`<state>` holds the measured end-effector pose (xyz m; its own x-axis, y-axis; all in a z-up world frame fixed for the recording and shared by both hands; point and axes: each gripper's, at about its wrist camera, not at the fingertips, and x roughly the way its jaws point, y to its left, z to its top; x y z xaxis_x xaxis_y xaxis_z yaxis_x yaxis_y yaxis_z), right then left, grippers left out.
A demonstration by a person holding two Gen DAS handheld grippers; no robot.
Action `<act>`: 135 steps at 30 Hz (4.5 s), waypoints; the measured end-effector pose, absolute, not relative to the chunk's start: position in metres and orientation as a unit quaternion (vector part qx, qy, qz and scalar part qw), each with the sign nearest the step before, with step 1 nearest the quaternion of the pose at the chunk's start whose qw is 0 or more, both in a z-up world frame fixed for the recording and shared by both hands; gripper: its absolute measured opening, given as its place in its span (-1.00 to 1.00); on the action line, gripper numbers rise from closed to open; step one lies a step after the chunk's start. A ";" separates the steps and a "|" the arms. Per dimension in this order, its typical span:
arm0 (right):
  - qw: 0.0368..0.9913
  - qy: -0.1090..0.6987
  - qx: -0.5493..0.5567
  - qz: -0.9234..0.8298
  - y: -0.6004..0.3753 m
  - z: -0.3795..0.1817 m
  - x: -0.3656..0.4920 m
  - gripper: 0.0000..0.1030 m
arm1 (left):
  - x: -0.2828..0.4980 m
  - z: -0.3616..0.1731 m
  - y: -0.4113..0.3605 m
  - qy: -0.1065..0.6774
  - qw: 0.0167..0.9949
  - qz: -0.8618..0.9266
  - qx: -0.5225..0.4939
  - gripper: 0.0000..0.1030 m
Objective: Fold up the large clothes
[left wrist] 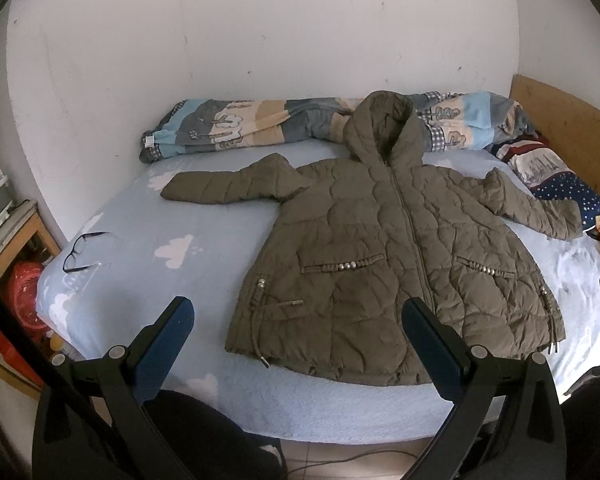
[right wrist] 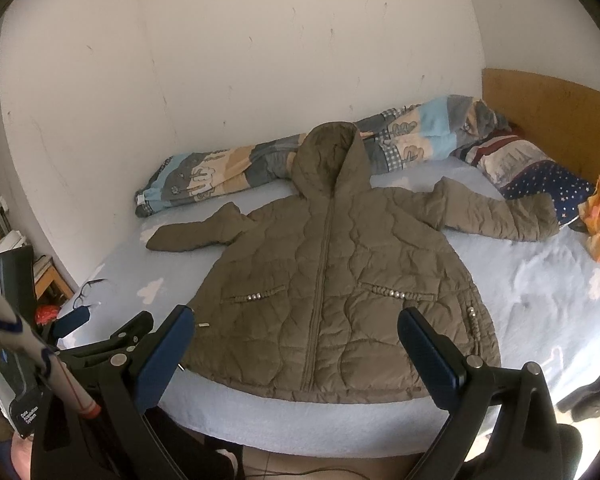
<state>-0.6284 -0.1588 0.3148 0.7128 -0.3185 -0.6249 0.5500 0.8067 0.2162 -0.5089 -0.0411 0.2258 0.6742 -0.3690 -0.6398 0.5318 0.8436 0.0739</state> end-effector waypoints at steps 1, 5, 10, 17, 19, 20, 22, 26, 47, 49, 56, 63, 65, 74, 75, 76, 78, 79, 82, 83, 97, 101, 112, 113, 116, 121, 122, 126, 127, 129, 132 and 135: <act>0.903 0.294 0.199 -0.240 -0.160 0.314 -0.628 1.00 | -0.508 0.225 -0.042 0.318 0.906 -0.249 0.130 1.00; 0.900 0.299 0.209 -0.239 -0.172 0.310 -0.627 1.00 | -0.493 0.222 -0.053 0.327 0.900 -0.258 0.133 1.00; 0.879 0.304 0.256 -0.263 -0.229 0.301 -0.634 1.00 | -0.436 0.227 -0.077 0.331 0.904 -0.247 0.114 1.00; 0.831 0.285 0.334 -0.340 -0.343 0.287 -0.667 1.00 | -0.331 0.191 -0.139 0.370 0.897 -0.228 0.083 1.00; 0.819 0.276 0.357 -0.355 -0.382 0.280 -0.678 1.00 | -0.307 0.165 -0.155 0.378 0.894 -0.229 0.069 1.00; 0.810 0.272 0.371 -0.364 -0.402 0.276 -0.683 1.00 | -0.298 0.150 -0.159 0.366 0.902 -0.216 0.071 1.00; 0.798 0.261 0.389 -0.380 -0.435 0.270 -0.691 1.00 | -0.284 0.132 -0.164 0.384 0.900 -0.188 0.080 1.00; 0.760 0.242 0.416 -0.436 -0.517 0.248 -0.716 0.92 | -0.261 0.125 -0.175 0.412 0.882 -0.227 0.039 1.00; 0.650 0.193 0.514 -0.525 -0.743 0.113 -0.772 0.32 | -0.261 0.104 -0.218 0.402 0.868 -0.261 0.126 1.00; 0.635 0.201 0.515 -0.540 -0.753 0.104 -0.773 0.32 | -0.258 0.102 -0.218 0.405 0.868 -0.258 0.126 1.00; 0.649 0.176 0.533 -0.514 -0.765 0.089 -0.772 -0.64 | -0.258 0.098 -0.225 0.413 0.863 -0.262 0.128 1.00; 0.721 0.121 0.450 -0.514 -0.728 0.195 -0.750 -0.68 | -0.261 0.109 -0.209 0.402 0.870 -0.265 0.109 1.00; 0.747 0.106 0.428 -0.498 -0.714 0.242 -0.732 -0.68 | -0.259 0.112 -0.202 0.402 0.871 -0.264 0.102 1.00; 0.863 0.121 0.329 -0.364 -0.605 0.391 -0.571 -0.69 | -0.243 0.125 -0.161 0.403 0.878 -0.251 0.063 1.00; 0.873 0.128 0.322 -0.343 -0.590 0.398 -0.551 -0.69 | -0.241 0.125 -0.157 0.404 0.878 -0.248 0.059 1.00; 0.881 0.139 0.314 -0.324 -0.573 0.401 -0.529 -0.69 | -0.239 0.126 -0.152 0.404 0.879 -0.245 0.056 1.00; 0.893 0.157 0.306 -0.291 -0.540 0.399 -0.491 -0.69 | -0.235 0.128 -0.142 0.404 0.882 -0.239 0.047 1.00; 0.899 0.172 0.301 -0.269 -0.520 0.394 -0.464 -0.69 | -0.234 0.128 -0.137 0.404 0.883 -0.235 0.044 1.00; 0.905 0.217 0.281 -0.236 -0.478 0.365 -0.405 -0.69 | -0.230 0.128 -0.127 0.408 0.884 -0.226 0.036 1.00; 0.903 0.241 0.277 -0.223 -0.460 0.344 -0.380 -0.69 | -0.230 0.127 -0.125 0.409 0.884 -0.223 0.038 1.00; 0.846 0.427 0.288 -0.140 -0.362 0.125 -0.241 -0.26 | -0.214 0.120 -0.131 0.434 0.874 -0.217 0.022 1.00; 0.864 0.405 0.283 -0.096 -0.373 0.142 -0.256 0.07 | -0.207 0.117 -0.146 0.434 0.874 -0.216 0.022 1.00; 0.811 0.420 0.237 -0.332 -0.532 0.132 -0.367 0.22 | -0.214 0.096 -0.221 0.429 0.866 -0.240 0.096 1.00; 0.799 0.426 0.249 -0.343 -0.547 0.121 -0.377 0.22 | -0.215 0.093 -0.228 0.429 0.864 -0.243 0.104 1.00; 0.769 0.450 0.280 -0.358 -0.575 0.090 -0.396 0.23 | -0.216 0.081 -0.241 0.438 0.856 -0.239 0.134 1.00; 0.756 0.461 0.319 -0.339 -0.598 0.063 -0.408 0.29 | -0.212 0.054 -0.251 0.474 0.832 -0.230 0.170 1.00; 0.751 0.467 0.315 -0.343 -0.598 0.066 -0.406 0.29 | -0.212 0.055 -0.250 0.473 0.833 -0.232 0.168 1.00; 0.772 0.442 0.279 -0.361 -0.566 0.101 -0.397 0.31 | -0.214 0.075 -0.239 0.458 0.843 -0.241 0.146 1.00; 0.786 0.434 0.269 -0.348 -0.551 0.112 -0.394 0.31 | -0.214 0.079 -0.236 0.455 0.845 -0.243 0.140 1.00; 0.806 0.429 0.255 -0.319 -0.523 0.124 -0.384 0.32 | -0.215 0.085 -0.229 0.453 0.847 -0.244 0.132 1.00; 0.823 0.432 0.247 -0.275 -0.482 0.128 -0.363 0.33 | -0.215 0.089 -0.220 0.452 0.849 -0.241 0.131 1.00; 0.832 0.440 0.235 -0.243 -0.446 0.124 -0.336 0.33 | -0.211 0.093 -0.207 0.449 0.852 -0.234 0.129 1.00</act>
